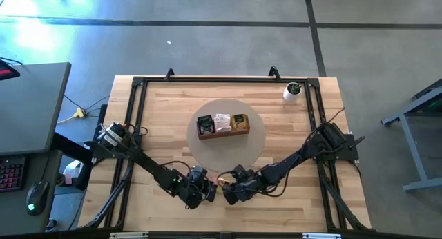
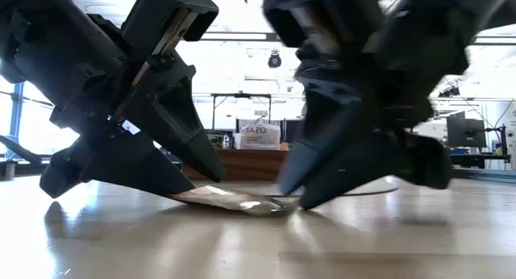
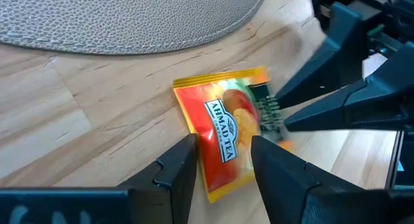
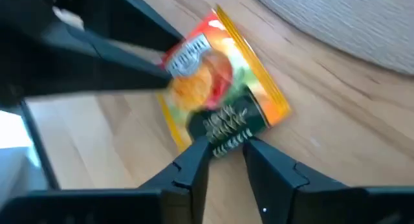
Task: Pick & Place Tea
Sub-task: Put the yellow tea bag into the right section of the wooden organizer
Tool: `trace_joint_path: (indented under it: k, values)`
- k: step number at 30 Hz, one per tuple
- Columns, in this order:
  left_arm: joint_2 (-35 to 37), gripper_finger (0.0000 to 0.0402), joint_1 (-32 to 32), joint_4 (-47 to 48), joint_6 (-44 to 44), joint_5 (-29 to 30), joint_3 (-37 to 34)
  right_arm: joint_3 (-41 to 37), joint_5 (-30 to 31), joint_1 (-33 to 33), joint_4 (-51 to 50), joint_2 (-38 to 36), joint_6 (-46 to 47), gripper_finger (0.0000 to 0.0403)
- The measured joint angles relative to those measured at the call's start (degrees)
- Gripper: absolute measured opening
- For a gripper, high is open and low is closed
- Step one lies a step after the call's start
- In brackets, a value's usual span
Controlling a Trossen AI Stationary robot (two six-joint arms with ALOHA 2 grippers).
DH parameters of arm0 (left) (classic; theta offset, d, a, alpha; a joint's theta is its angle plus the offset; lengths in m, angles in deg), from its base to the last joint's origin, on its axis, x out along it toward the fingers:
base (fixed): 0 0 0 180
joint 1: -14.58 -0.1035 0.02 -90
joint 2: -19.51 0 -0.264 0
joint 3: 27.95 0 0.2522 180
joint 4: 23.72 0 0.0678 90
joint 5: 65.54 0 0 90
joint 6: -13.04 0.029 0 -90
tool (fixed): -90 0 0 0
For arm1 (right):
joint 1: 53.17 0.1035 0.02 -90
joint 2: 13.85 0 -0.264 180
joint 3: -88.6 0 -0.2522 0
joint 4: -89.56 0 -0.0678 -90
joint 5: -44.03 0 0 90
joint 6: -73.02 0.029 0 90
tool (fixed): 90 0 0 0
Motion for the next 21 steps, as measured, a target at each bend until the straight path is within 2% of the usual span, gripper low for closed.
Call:
trace_joint_path:
  k: [4, 7, 13, 21]
  values:
    - [0.00, 0.0150, 0.00, 0.01, -0.31, -0.07, 0.00, -0.02, 0.43, 0.90, -2.46, -0.79, 1.26, 0.0070]
    - [0.00, 0.0150, 0.00, -0.55, 0.10, 0.14, -0.05, 0.08, 0.72, 0.91, -5.69, -0.77, 4.17, 0.0068]
    - [-0.09, 0.0150, 0.00, -1.76, 1.03, 0.23, -0.11, -0.12, 1.18, 1.01, -0.43, -0.66, 1.28, 0.0082]
    - [-0.12, 0.0150, 0.00, -2.11, 1.07, 0.24, -0.11, -0.81, 2.53, 0.94, -0.55, -0.68, 2.78, 0.0106]
